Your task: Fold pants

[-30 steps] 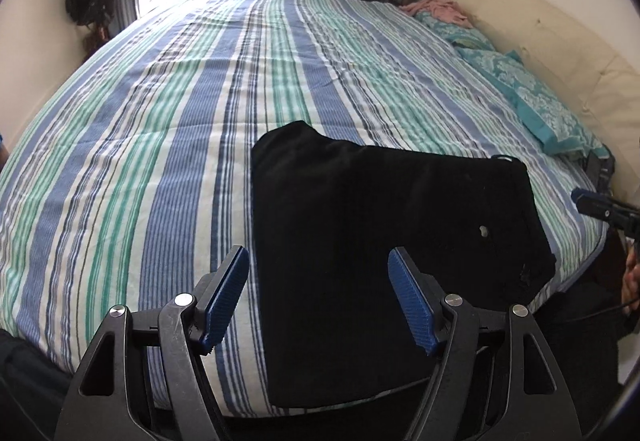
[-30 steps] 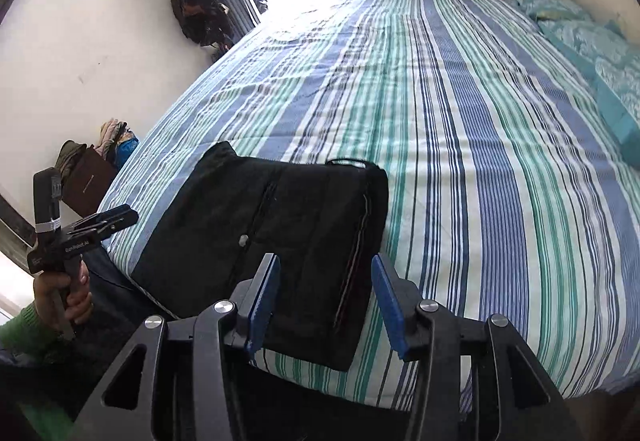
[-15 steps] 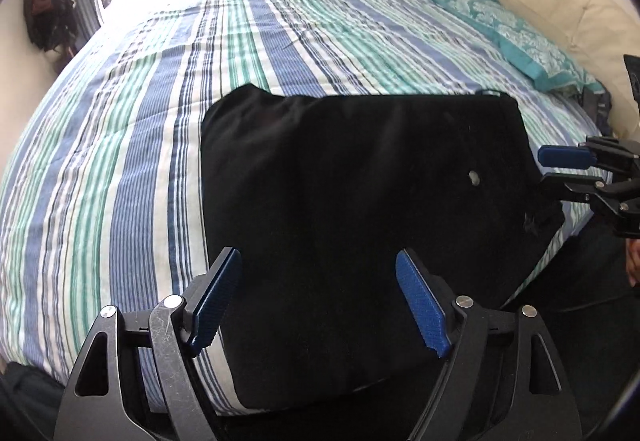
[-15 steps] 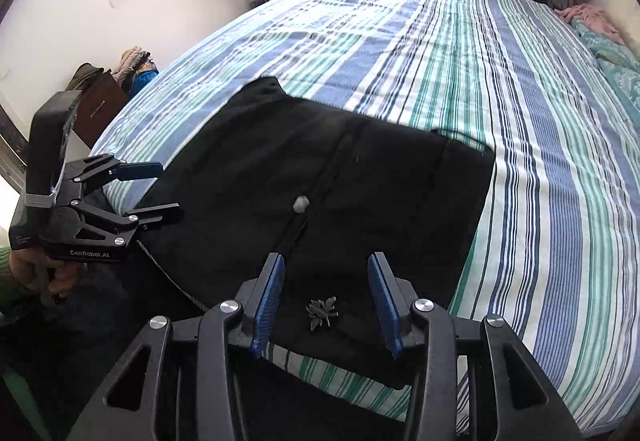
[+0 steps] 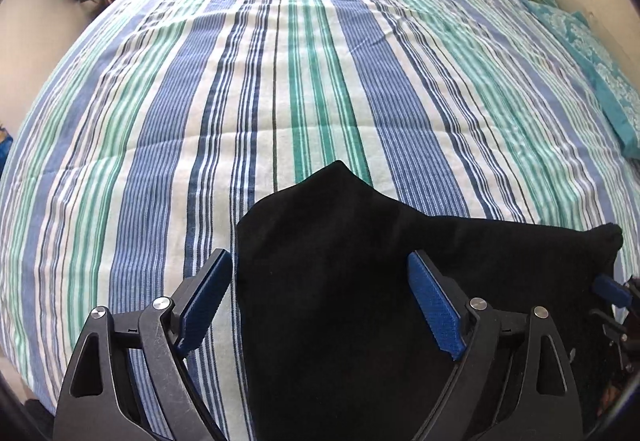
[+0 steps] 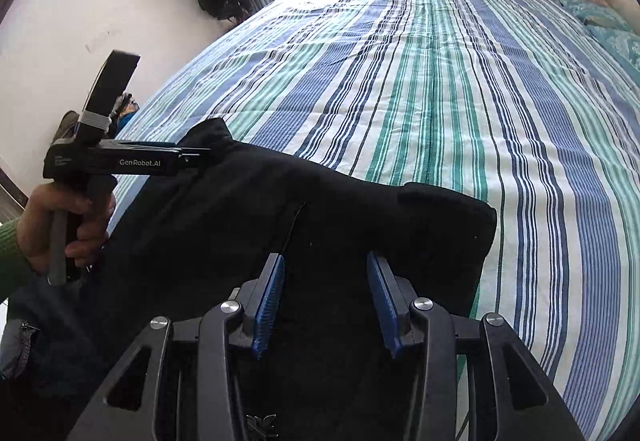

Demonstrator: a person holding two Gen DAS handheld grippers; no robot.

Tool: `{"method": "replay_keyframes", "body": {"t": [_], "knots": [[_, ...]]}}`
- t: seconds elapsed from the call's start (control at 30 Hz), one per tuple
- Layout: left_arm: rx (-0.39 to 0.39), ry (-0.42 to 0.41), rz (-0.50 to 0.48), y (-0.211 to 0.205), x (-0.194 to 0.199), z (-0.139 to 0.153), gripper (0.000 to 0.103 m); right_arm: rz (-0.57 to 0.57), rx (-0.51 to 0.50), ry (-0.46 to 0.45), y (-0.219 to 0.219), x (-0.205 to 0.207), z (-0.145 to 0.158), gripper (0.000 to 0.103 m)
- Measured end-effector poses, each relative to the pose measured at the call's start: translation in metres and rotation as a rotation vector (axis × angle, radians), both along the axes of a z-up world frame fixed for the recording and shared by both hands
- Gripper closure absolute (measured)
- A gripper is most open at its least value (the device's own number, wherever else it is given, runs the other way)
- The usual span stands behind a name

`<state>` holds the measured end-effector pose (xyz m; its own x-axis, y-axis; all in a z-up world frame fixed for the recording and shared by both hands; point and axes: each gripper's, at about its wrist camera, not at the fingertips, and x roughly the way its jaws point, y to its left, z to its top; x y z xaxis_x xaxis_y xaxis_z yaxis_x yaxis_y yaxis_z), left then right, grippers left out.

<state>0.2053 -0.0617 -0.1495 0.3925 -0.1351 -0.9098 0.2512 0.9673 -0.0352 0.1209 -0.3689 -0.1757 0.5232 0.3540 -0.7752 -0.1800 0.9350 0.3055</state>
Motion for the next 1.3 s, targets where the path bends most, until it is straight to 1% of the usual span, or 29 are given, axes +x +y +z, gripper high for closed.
{"method": "replay_keyframes", "body": {"t": [0.07, 0.17, 0.23, 0.27, 0.3, 0.33, 0.4, 0.43, 0.5, 0.63, 0.77, 0.97, 1.17, 1.23, 1.3], "knots": [[-0.007, -0.027, -0.003, 0.004, -0.008, 0.014, 0.014, -0.031, -0.007, 0.000, -0.002, -0.011, 0.011, 0.059], [-0.003, -0.056, -0.027, 0.012, -0.035, 0.032, 0.013, -0.044, -0.037, -0.052, 0.001, -0.040, 0.035, 0.058], [0.005, -0.048, -0.030, 0.018, -0.060, 0.035, 0.011, -0.040, -0.033, -0.089, 0.005, -0.065, 0.050, 0.055], [0.006, -0.038, -0.029, 0.021, -0.071, 0.034, 0.011, -0.037, -0.036, -0.102, 0.009, -0.076, 0.054, 0.050], [0.010, -0.026, -0.025, 0.024, -0.082, 0.032, 0.011, -0.034, -0.045, -0.110, 0.014, -0.087, 0.054, 0.047], [0.015, -0.011, -0.020, 0.025, -0.092, 0.028, 0.011, -0.032, -0.062, -0.110, 0.019, -0.095, 0.052, 0.047], [0.022, 0.017, -0.009, 0.025, -0.105, 0.020, 0.011, -0.029, -0.100, -0.067, 0.026, -0.105, 0.035, 0.046], [0.022, 0.020, -0.006, 0.025, -0.110, 0.018, 0.011, -0.038, -0.113, -0.041, 0.027, -0.107, 0.025, 0.046], [0.022, 0.016, -0.005, 0.025, -0.118, 0.017, 0.011, -0.066, -0.113, -0.048, 0.026, -0.110, 0.019, 0.046], [0.016, 0.008, -0.011, 0.024, -0.123, 0.018, 0.011, -0.107, -0.102, -0.046, 0.024, -0.108, 0.021, 0.046], [0.023, -0.004, -0.015, 0.026, -0.126, 0.019, 0.011, -0.132, -0.096, -0.052, 0.026, -0.111, 0.019, 0.042], [0.023, 0.002, -0.001, 0.030, -0.127, 0.018, 0.011, -0.129, -0.109, -0.052, 0.029, -0.113, 0.019, 0.039], [0.026, 0.003, -0.007, 0.030, -0.128, 0.017, 0.011, -0.126, -0.104, -0.056, 0.029, -0.114, 0.018, 0.035], [0.010, 0.002, -0.008, 0.031, -0.130, 0.016, 0.011, -0.125, -0.106, -0.059, 0.030, -0.116, 0.018, 0.034], [-0.024, -0.010, -0.008, 0.035, -0.134, 0.017, 0.011, -0.132, -0.109, -0.066, 0.030, -0.117, 0.020, 0.034]]}}
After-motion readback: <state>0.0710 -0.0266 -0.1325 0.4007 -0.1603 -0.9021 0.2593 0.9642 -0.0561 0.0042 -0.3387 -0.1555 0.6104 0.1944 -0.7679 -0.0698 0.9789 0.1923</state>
